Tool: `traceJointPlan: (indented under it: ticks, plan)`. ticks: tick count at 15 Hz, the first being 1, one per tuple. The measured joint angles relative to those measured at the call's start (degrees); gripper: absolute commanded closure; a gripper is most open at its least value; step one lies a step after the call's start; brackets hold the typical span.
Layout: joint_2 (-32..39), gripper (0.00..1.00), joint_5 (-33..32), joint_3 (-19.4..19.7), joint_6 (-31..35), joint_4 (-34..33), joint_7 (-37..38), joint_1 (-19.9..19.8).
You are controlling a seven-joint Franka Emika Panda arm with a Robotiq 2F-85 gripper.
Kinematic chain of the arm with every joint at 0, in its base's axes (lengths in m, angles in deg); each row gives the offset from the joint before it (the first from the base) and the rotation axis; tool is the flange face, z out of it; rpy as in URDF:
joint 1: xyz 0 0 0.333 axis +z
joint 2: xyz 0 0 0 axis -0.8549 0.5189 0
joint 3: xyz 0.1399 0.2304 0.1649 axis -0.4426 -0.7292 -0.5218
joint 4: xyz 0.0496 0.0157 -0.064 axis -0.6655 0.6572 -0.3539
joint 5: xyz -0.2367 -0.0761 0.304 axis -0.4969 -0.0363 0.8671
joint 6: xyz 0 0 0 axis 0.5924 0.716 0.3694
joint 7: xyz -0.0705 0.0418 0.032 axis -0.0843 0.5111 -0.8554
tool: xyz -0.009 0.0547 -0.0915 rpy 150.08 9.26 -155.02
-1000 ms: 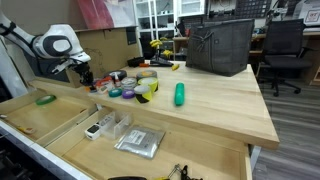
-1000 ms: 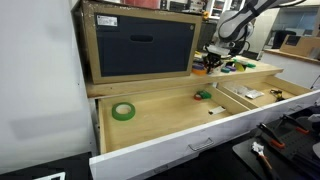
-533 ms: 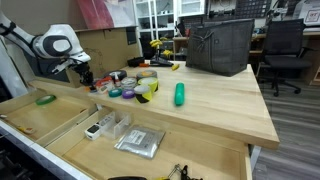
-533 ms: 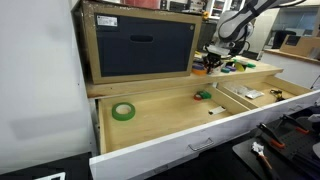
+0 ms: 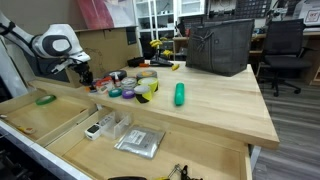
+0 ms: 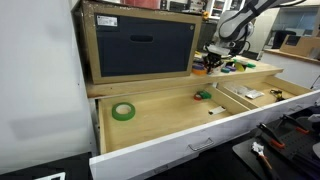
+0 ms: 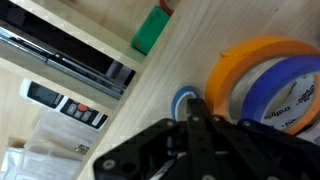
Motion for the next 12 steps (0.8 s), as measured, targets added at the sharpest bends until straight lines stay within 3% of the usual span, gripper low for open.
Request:
traceJointPlan:
  ticks: [12]
  plan:
    - [-1.44, 1.0, 1.88, 0.0, -0.66, 1.32, 0.0, -0.55]
